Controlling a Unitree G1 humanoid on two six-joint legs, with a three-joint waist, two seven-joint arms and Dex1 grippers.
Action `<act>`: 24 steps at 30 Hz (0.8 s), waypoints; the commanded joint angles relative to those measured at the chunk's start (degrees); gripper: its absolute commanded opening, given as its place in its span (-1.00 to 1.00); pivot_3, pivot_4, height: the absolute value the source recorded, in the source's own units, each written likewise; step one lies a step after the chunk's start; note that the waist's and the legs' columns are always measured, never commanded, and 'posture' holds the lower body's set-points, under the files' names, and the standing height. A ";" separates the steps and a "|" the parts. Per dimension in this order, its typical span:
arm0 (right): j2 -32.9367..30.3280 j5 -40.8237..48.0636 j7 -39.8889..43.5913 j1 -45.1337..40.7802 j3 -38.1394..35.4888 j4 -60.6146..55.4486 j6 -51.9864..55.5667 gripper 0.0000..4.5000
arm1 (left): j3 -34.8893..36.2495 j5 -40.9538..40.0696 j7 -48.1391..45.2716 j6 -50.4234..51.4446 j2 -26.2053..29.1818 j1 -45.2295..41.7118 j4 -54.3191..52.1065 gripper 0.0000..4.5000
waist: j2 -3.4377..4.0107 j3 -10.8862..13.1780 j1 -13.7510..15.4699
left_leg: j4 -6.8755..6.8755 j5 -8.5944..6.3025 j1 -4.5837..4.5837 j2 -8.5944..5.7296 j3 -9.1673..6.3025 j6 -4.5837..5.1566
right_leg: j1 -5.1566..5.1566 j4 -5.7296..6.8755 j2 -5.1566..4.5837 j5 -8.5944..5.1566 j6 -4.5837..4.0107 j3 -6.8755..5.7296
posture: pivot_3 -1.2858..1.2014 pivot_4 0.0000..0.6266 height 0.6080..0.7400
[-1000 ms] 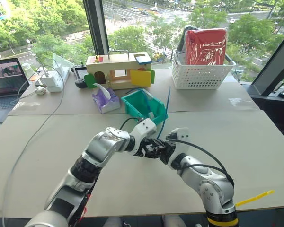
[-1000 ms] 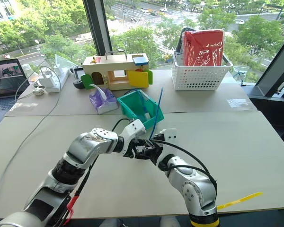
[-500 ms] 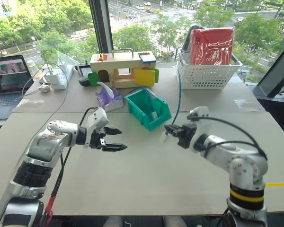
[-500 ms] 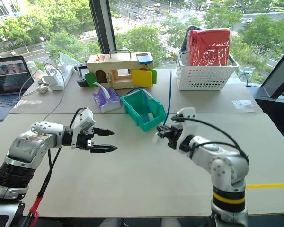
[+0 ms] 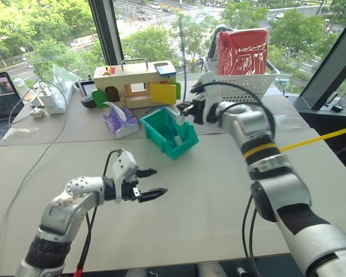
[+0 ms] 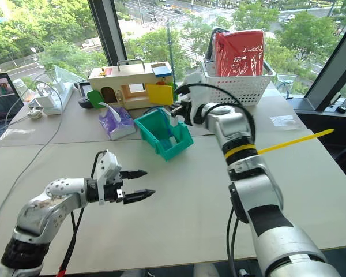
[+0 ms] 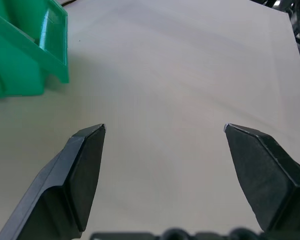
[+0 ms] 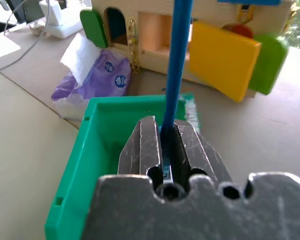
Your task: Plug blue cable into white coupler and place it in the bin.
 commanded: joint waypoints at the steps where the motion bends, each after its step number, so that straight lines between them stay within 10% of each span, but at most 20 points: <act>1: 1.71 -1.95 2.85 -4.08 -1.80 4.49 -4.96 -0.21 | 2.64 -1.99 3.29 1.30 0.14 1.65 -4.66 0.90 | 0.02 0.04 0.38 | 0.02 0.02 -0.06 -0.02 0.00 -0.04 | -0.06 0.00 -0.02 0.00 0.00 0.00 | 0.03 -0.52 1.00; 9: 2.14 -3.48 4.27 -6.49 -5.15 7.31 -7.38 0.97 | 3.47 -2.39 5.75 0.49 0.50 2.46 -5.29 0.90 | 0.03 0.06 0.35 | -0.01 0.10 0.07 -0.01 0.00 -0.17 | -0.11 0.02 0.01 0.00 0.00 0.00 | 0.03 -0.52 1.00; 17: -9.10 8.78 7.99 5.24 -19.16 -22.81 1.83 0.97 | 10.09 -0.40 11.41 -7.42 -2.99 -1.98 3.01 0.90 | 0.01 0.10 1.46 | 0.01 0.17 -0.09 -0.01 -0.05 -0.30 | -0.13 -0.03 -0.02 0.00 0.00 -0.06 | 0.03 -0.52 1.00; 24: -21.60 6.84 11.37 40.88 -21.40 -52.12 0.39 0.97 | 14.64 3.48 15.74 -17.69 -4.85 -2.21 11.48 0.90 | -0.03 0.08 2.60 | -0.01 0.13 -0.05 -0.04 -0.06 -0.24 | 0.06 -0.14 -0.07 0.00 0.01 -0.11 | 0.03 -0.52 1.00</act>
